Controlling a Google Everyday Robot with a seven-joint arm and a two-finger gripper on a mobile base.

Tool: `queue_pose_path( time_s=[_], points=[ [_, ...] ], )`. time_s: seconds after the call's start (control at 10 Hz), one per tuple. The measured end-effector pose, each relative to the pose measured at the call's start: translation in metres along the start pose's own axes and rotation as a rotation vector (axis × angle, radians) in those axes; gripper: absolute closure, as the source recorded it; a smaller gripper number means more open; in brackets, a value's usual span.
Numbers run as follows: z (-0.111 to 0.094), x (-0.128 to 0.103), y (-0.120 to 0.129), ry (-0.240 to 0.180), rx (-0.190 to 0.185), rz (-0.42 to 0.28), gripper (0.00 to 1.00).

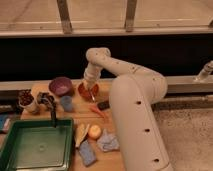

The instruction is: Place fork in red bowl

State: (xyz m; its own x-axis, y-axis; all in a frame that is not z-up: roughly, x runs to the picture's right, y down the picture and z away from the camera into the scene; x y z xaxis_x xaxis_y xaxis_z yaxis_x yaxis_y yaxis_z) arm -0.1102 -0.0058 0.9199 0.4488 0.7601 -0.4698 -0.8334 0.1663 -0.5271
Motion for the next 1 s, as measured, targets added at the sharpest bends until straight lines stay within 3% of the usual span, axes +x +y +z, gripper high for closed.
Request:
queue_pose_path(
  time_s=[0.3,0.6,1.0],
  points=[
    [-0.0001,0.0001,-0.0002,0.000,0.000,0.000,0.69],
    [-0.0001,0.0002,-0.0004,0.000,0.000,0.001,0.76],
    [-0.0002,0.0003,-0.0006,0.000,0.000,0.001,0.41]
  ],
)
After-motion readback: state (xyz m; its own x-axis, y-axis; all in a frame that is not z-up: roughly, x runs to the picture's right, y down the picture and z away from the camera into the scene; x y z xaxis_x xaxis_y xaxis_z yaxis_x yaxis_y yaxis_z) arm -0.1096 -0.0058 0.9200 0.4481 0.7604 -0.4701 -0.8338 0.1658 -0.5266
